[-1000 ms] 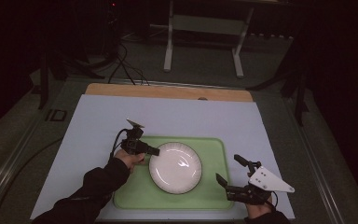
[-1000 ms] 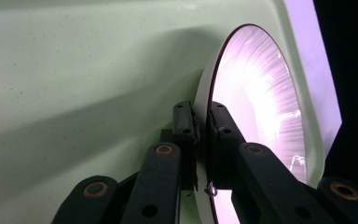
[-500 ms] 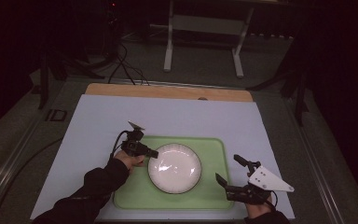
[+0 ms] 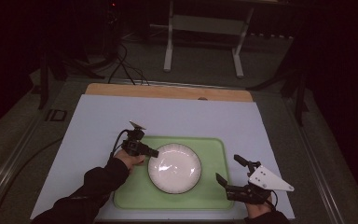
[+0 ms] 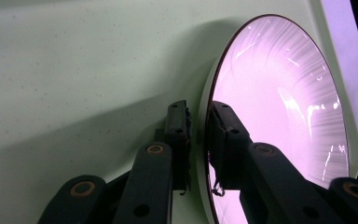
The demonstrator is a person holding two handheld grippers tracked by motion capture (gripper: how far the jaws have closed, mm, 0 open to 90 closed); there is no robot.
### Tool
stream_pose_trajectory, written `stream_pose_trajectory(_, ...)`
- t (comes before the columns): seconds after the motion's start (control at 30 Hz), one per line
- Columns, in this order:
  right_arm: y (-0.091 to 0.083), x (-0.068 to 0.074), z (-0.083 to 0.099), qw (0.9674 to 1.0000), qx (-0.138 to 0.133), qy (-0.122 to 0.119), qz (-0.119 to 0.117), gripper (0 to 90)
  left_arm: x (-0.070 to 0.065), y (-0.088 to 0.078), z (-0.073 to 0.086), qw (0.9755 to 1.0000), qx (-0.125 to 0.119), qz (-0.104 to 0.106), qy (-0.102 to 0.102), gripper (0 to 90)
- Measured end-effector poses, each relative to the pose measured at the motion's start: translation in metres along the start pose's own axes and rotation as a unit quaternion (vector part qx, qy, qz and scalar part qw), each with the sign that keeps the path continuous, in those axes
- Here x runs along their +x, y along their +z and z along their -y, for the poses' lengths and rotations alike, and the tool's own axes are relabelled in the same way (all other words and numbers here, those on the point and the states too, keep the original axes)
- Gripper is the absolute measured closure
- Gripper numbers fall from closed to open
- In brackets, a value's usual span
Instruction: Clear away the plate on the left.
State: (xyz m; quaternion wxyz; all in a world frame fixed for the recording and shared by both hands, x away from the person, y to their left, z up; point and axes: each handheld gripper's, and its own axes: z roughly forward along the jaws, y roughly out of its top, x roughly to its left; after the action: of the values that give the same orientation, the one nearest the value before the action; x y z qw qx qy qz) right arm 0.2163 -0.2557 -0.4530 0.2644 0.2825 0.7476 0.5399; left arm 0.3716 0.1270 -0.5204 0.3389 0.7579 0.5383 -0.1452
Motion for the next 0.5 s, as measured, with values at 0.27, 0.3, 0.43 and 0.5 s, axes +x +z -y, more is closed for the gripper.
stream_pose_trajectory(0.27, 0.0, 0.0, 0.0, 1.0, 0.001, 0.002, 0.0, 14.3, -0.008, -0.017, -0.002, 0.9991, -0.03, -0.011, 0.028, 66.4)
stream_pose_trajectory(0.3, 0.0, 0.0, 0.0, 1.0, 0.0, 0.002, 0.0, 14.3, -0.01, -0.02, -0.002, 0.9987, -0.033, -0.017, 0.036, 61.2)
stream_pose_trajectory(0.43, 0.001, -0.001, 0.0, 1.0, 0.001, 0.002, 0.001, 14.3, -0.019, -0.034, 0.0, 0.9968, -0.053, -0.024, 0.055, 54.3)
stream_pose_trajectory(0.5, 0.001, 0.0, 0.0, 1.0, 0.001, 0.002, 0.001, 14.3, -0.023, -0.041, 0.002, 0.9957, -0.062, -0.02, 0.066, 49.9)
